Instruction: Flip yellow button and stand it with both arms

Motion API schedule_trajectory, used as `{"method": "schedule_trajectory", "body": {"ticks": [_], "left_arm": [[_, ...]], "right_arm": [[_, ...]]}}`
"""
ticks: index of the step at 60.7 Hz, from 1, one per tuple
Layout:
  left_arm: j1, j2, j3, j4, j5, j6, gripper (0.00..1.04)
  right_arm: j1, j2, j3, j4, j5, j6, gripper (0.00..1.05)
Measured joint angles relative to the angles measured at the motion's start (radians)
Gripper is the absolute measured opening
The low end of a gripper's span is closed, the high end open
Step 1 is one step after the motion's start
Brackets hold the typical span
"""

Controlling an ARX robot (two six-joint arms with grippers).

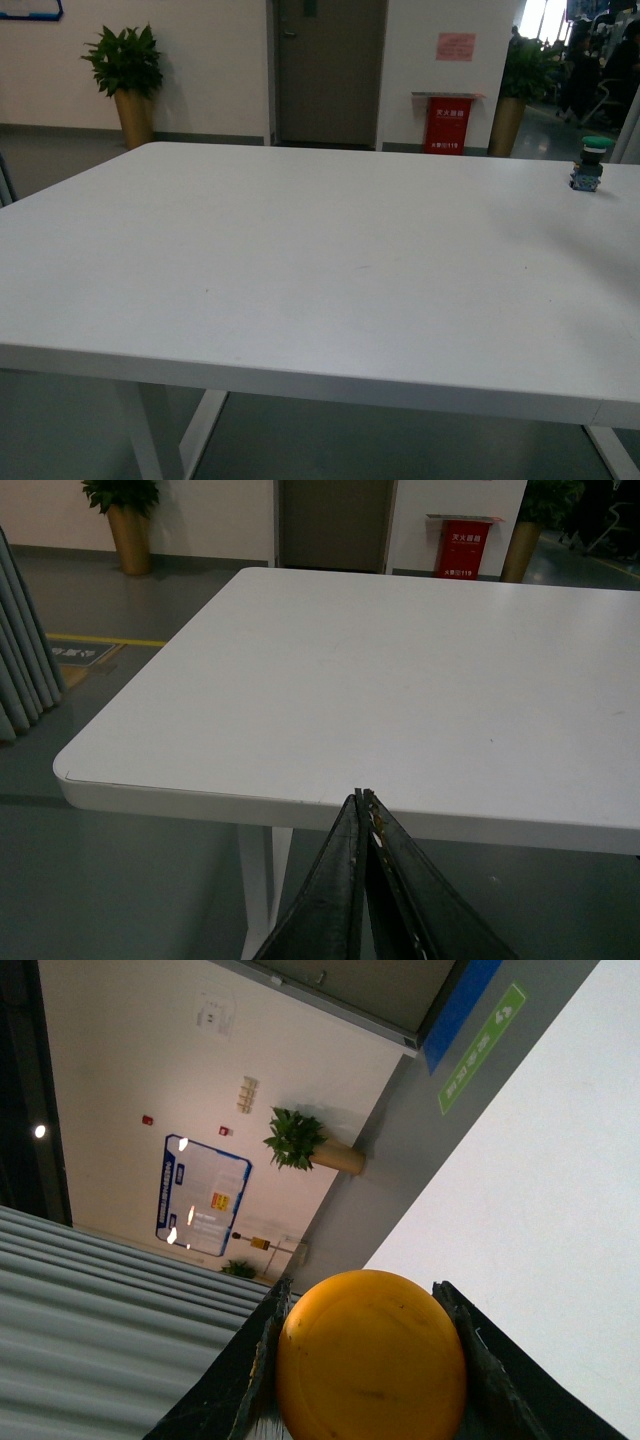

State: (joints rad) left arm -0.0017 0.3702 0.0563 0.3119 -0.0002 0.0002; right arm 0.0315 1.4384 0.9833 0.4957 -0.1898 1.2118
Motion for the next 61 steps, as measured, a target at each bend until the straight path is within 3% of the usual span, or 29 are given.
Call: {"method": "schedule_trajectory", "body": {"ticks": [39, 47, 61], "left_arm": [[0.0, -0.193, -0.032, -0.132, 0.0, -0.002, 0.04], [0.0, -0.334, -0.032, -0.302, 0.0, -0.003, 0.04], [0.0, -0.367, -0.032, -0.311, 0.0, -0.002, 0.04]], "right_arm": [[-0.008, -0.001, 0.012, -0.006, 0.001, -0.003, 0.36], [-0.01, -0.001, 0.012, -0.005, 0.001, -0.003, 0.36], [-0.01, -0.002, 0.011, -0.005, 0.005, -0.004, 0.36]]}}
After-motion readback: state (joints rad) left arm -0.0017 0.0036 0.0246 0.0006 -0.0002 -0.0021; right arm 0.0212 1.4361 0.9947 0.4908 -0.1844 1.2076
